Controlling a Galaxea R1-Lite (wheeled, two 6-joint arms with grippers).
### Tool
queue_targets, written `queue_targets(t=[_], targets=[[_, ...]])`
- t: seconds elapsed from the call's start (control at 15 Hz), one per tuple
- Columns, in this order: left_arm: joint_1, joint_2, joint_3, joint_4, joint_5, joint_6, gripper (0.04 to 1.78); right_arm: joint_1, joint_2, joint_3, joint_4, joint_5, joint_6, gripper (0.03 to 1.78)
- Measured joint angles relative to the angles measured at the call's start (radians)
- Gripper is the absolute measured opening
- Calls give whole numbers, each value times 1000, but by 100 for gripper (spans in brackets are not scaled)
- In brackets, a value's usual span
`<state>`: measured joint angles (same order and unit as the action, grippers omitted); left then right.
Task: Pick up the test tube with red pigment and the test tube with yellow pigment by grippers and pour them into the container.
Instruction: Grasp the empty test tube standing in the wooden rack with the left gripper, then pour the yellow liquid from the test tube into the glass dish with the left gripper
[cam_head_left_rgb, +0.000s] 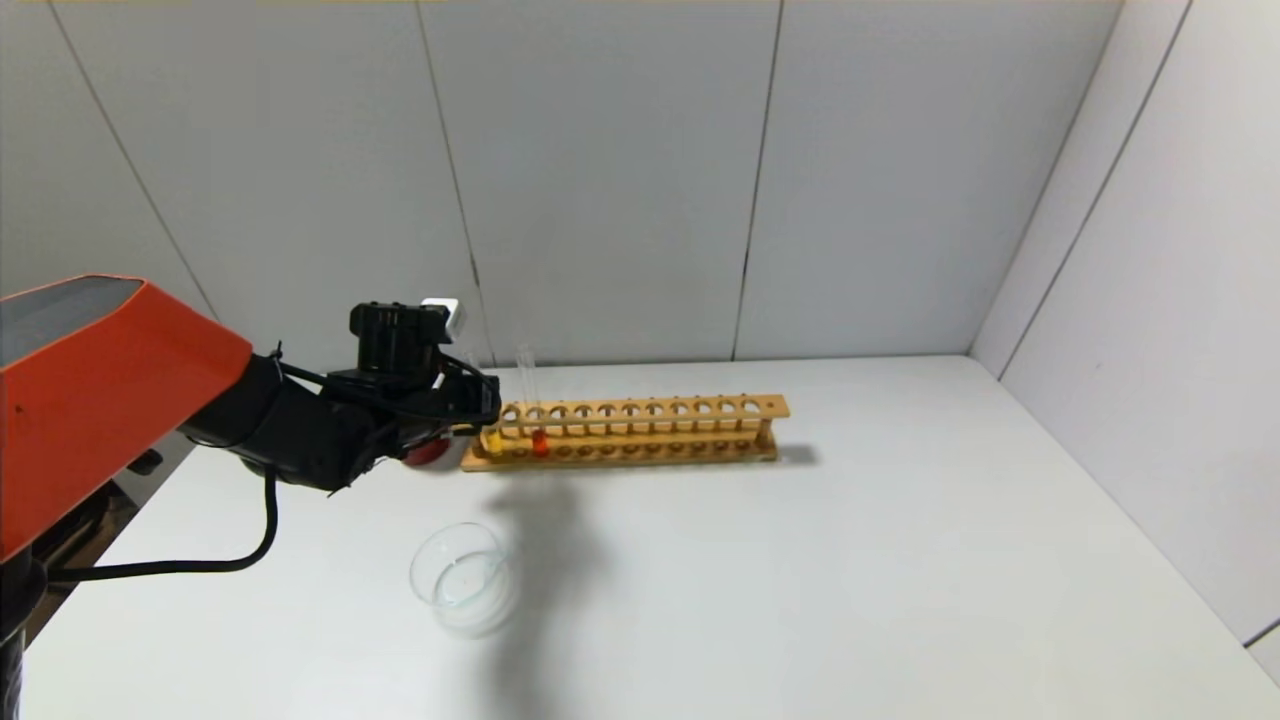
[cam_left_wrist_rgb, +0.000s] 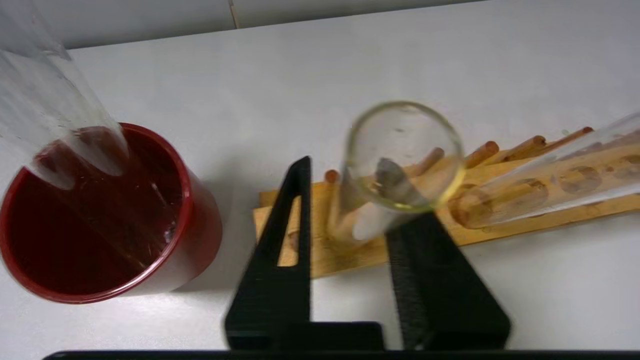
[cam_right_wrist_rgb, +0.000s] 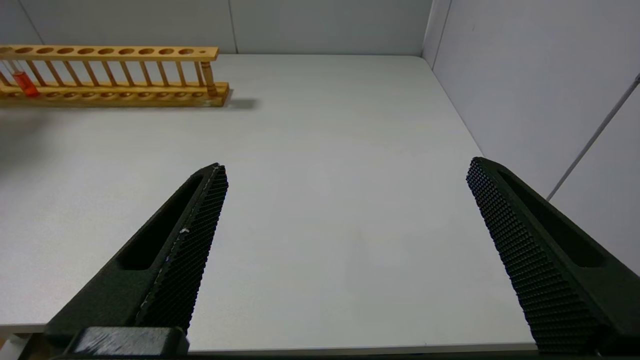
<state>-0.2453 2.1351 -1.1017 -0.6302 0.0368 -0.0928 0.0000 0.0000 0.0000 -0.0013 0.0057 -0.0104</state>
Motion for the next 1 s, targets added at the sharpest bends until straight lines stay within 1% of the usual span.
queue_targets(t=[0.07, 0.13, 0.67, 0.8, 1.0], targets=[[-3, 3, -2, 0, 1, 0, 33, 0, 0, 0, 0, 0, 0, 175], [-6, 6, -2, -1, 1, 0, 32, 0, 0, 0, 0, 0, 0, 175], [-10, -22, -8, 10, 9, 5, 32, 0, 0, 0, 0, 0, 0, 175], [-10, -66, -18, 34, 10, 8, 32, 0, 0, 0, 0, 0, 0, 175], [-9, -151, -58, 115, 10, 8, 32, 1, 0, 0, 0, 0, 0, 175]])
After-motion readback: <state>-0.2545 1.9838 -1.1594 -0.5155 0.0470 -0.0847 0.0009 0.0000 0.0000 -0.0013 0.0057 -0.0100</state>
